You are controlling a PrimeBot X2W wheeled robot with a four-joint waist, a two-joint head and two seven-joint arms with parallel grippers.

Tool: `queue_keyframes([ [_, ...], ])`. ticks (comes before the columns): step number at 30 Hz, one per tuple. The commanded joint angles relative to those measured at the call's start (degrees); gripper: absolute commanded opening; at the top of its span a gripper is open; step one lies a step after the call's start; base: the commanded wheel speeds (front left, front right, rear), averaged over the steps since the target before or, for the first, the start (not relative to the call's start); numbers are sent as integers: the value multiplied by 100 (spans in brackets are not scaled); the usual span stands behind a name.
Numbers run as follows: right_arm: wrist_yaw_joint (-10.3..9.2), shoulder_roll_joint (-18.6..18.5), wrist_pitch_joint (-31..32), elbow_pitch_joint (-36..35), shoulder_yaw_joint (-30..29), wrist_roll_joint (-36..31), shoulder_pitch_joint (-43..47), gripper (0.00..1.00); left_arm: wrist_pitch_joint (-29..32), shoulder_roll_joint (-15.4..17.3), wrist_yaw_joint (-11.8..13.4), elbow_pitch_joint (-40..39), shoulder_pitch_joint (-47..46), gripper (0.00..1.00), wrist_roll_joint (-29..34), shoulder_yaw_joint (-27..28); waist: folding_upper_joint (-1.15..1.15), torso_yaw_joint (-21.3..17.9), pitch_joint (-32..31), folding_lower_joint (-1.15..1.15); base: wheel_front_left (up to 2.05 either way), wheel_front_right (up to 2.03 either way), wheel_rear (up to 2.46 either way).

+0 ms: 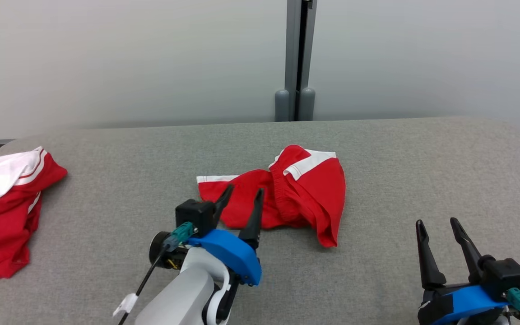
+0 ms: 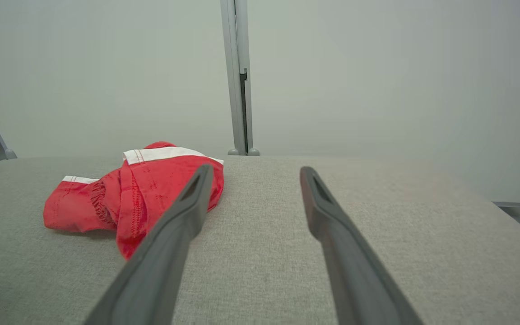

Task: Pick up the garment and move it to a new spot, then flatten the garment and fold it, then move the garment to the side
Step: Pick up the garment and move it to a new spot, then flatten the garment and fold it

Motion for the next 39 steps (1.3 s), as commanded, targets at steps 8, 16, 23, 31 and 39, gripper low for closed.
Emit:
queue_keyframes([
  [8, 3, -29, -22, -39, 4, 38, 287, 100, -26, 423, 360, -766, 1077, 100, 652, 1085, 1, 194, -68, 1, 0, 0, 0],
  [16, 3, -28, -22, 93, 54, 148, 334, 100, -27, 489, 319, -1126, 1814, 100, 1263, 1736, 1, 257, -109, 1, 0, 0, 0],
  [23, 3, -27, -22, 213, 81, 190, 170, 100, -28, 375, 210, -996, 1979, 100, 1467, 2019, 1, 218, -125, 1, 0, 0, 0],
  [31, 3, -28, -22, 309, 134, 202, 91, 100, -28, 265, 106, -842, 1949, 100, 1633, 2258, 1, 191, -114, 1, 0, 0, 0],
  [39, 3, -28, -22, 349, 126, 215, 71, 100, -28, 187, 3, -736, 1901, 100, 1767, 2380, 1, 196, -108, 1, 0, 0, 0],
])
